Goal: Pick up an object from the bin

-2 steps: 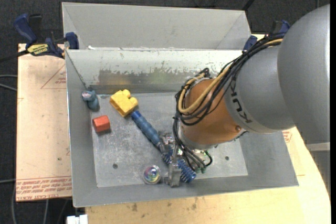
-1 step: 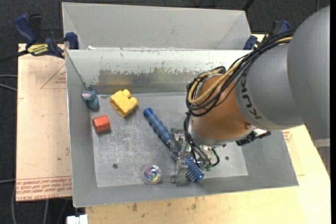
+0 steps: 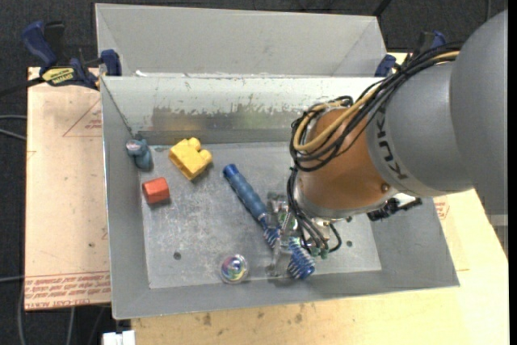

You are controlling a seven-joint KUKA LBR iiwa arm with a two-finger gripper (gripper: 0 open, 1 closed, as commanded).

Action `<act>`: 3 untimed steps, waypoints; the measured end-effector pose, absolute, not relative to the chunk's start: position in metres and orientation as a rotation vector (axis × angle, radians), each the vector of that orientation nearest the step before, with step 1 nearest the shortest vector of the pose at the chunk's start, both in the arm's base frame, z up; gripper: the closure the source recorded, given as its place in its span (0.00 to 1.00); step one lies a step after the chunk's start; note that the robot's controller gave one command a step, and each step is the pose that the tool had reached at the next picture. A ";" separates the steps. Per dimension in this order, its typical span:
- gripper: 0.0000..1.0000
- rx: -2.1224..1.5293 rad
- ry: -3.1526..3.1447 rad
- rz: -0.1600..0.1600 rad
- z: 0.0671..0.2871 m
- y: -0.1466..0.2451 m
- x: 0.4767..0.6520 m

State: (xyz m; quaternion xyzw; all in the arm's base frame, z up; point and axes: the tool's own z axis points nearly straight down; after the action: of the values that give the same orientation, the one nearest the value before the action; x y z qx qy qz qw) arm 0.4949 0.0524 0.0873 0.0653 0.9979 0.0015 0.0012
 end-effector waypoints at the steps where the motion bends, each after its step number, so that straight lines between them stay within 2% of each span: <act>1: 0.00 0.417 3.111 0.003 0.092 0.057 0.533; 2: 0.00 0.474 3.105 0.002 0.069 0.051 0.549; 3: 1.00 0.476 3.104 0.004 0.070 0.051 0.550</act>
Offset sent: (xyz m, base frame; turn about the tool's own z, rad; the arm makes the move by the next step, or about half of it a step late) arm 0.0372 0.0041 0.0050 0.1380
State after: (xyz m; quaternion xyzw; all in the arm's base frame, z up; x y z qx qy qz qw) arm 0.5495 0.0507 0.0702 0.1517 0.9884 0.0012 0.0006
